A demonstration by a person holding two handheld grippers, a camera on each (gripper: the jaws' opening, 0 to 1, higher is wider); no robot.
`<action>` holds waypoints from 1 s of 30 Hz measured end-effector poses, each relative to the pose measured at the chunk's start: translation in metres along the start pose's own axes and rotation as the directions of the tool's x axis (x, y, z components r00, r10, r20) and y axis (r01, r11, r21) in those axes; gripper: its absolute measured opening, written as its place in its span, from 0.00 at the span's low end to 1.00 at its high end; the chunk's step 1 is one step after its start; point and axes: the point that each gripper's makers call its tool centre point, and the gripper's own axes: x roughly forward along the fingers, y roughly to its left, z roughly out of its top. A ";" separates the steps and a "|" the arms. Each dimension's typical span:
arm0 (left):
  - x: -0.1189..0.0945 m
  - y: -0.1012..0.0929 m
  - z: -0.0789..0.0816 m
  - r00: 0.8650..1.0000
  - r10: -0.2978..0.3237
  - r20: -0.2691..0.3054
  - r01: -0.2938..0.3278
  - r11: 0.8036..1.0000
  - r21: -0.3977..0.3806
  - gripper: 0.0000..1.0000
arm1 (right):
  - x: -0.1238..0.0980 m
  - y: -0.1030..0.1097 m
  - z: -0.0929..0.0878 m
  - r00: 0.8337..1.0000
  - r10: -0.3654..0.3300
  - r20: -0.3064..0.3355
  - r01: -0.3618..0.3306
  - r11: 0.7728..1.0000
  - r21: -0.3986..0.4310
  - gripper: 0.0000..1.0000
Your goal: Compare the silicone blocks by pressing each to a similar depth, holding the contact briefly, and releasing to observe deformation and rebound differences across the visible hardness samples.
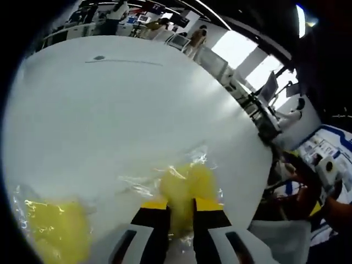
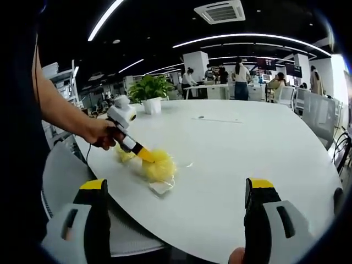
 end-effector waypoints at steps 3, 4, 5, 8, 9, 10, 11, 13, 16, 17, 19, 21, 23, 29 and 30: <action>-0.002 0.004 -0.001 1.000 0.025 0.005 -0.025 1.000 0.005 0.22 | 0.000 0.000 0.001 1.000 -0.003 0.000 0.003 1.000 -0.002 0.97; -0.002 0.006 -0.001 0.999 0.032 0.006 -0.033 0.999 0.009 0.24 | 0.001 0.000 0.001 1.000 -0.003 0.001 0.003 1.000 0.000 0.97; -0.002 0.008 0.000 0.999 0.039 0.008 -0.040 0.999 0.019 0.25 | 0.001 0.000 0.002 1.000 -0.003 0.003 0.003 1.000 0.002 0.97; -0.002 0.010 0.000 0.999 0.045 0.010 -0.045 0.999 0.027 0.28 | 0.002 0.000 0.004 1.000 -0.002 0.005 0.002 1.000 -0.002 0.97; -0.002 0.010 0.000 0.999 0.044 0.010 -0.045 0.999 0.019 0.28 | 0.003 0.000 0.005 1.000 -0.001 0.005 0.001 1.000 -0.003 0.97; -0.002 0.010 0.000 0.999 0.044 0.008 -0.044 0.999 0.011 0.28 | 0.003 0.001 0.006 1.000 0.001 0.006 -0.001 1.000 -0.004 0.97; -0.002 0.010 0.000 0.999 0.044 0.007 -0.044 0.999 0.006 0.28 | 0.003 0.001 0.007 1.000 0.002 0.008 -0.002 1.000 -0.007 0.97; -0.002 0.010 0.001 0.999 0.045 0.007 -0.045 0.999 0.003 0.29 | 0.003 0.001 0.008 1.000 0.001 0.009 -0.001 1.000 -0.009 0.97; -0.005 0.009 -0.001 0.999 0.036 -0.001 -0.036 0.999 0.020 0.29 | 0.003 0.000 0.008 1.000 0.000 0.004 0.000 1.000 -0.018 0.97; -0.006 0.008 -0.002 1.000 0.030 -0.005 -0.030 0.999 0.024 0.31 | 0.002 0.000 0.009 1.000 0.000 0.005 0.000 1.000 -0.017 0.97; -0.011 0.002 -0.001 1.000 -0.006 0.009 0.006 0.999 0.051 0.33 | 0.002 -0.001 0.011 1.000 -0.004 0.008 0.004 1.000 -0.021 0.97; -0.021 -0.001 0.017 0.993 -0.013 0.120 -0.005 0.988 0.152 0.36 | 0.001 -0.003 0.014 1.000 -0.007 0.015 0.007 1.000 -0.021 0.97; -0.034 -0.004 0.027 0.983 -0.022 0.181 -0.014 0.980 0.197 0.40 | 0.001 -0.002 0.016 1.000 -0.008 0.019 0.008 1.000 -0.024 0.97; -0.076 -0.005 0.048 0.955 -0.058 0.290 -0.028 0.959 0.283 0.59 | 0.005 -0.001 0.020 1.000 0.005 0.019 -0.004 0.999 -0.039 0.97; -0.082 -0.002 0.050 0.952 -0.055 0.301 -0.037 0.955 0.293 0.61 | 0.006 -0.001 0.022 1.000 0.006 0.020 -0.005 0.999 -0.043 0.97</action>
